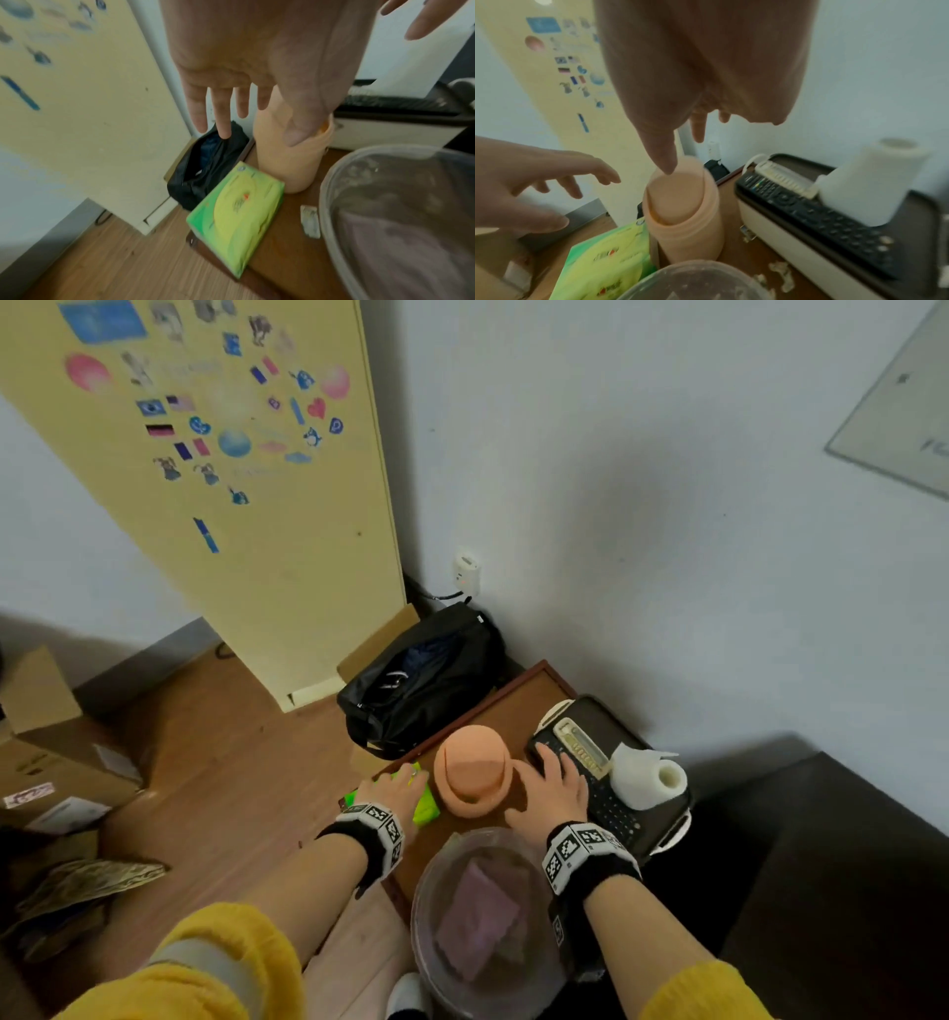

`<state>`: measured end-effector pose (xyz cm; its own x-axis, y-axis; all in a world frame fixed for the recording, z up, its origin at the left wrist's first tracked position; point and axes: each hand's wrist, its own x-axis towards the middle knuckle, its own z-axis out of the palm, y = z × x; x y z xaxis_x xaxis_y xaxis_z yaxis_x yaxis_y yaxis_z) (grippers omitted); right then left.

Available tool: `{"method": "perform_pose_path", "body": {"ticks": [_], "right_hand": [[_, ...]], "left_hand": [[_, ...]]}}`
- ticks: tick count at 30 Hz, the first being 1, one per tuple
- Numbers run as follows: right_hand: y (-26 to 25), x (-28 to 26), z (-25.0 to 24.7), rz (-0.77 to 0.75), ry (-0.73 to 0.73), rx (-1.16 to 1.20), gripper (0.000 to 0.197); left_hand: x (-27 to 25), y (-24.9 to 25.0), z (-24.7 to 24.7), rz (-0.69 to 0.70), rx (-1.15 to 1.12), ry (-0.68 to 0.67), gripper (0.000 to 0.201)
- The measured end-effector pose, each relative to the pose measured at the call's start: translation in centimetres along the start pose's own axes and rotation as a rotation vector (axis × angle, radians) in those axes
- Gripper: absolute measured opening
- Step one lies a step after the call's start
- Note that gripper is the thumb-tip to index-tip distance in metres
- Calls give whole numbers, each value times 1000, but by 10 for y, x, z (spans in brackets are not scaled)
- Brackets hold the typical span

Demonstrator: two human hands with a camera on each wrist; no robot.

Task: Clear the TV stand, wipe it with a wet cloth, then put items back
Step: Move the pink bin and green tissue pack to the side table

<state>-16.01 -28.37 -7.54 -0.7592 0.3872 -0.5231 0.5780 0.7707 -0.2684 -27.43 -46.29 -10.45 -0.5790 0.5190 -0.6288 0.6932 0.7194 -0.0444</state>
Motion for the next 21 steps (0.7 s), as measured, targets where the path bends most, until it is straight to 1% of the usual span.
{"method": "perform_pose_path", "body": {"ticks": [2, 5, 7, 9, 10, 11, 12, 15, 18, 21], "right_hand": [[12, -26, -28, -10, 54, 18, 57], [34, -67, -69, -67, 187, 13, 43], [52, -96, -93, -84, 265, 3, 39], [73, -129, -111, -94, 325, 22, 36], [90, -153, -120, -93, 349, 36, 34], [92, -159, -123, -111, 351, 42, 32], [109, -178, -130, -108, 365, 49, 31], [163, -235, -142, -72, 419, 92, 28], [220, -283, -146, 12, 488, 147, 25], [275, -325, -143, 139, 524, 171, 25]], "left_hand": [[-18, 18, -31, 23, -9, 73, 72], [-43, 52, -80, 22, -34, 153, 71], [-63, 81, -108, 40, -49, 206, 71], [-84, 114, -129, 71, -63, 259, 65], [-97, 139, -138, 92, -74, 283, 63], [-101, 145, -143, 87, -98, 293, 62], [-112, 169, -151, 115, -119, 314, 60], [-135, 243, -169, 221, -149, 363, 47], [-154, 319, -180, 318, -150, 391, 46], [-175, 391, -176, 443, -119, 400, 42]]}}
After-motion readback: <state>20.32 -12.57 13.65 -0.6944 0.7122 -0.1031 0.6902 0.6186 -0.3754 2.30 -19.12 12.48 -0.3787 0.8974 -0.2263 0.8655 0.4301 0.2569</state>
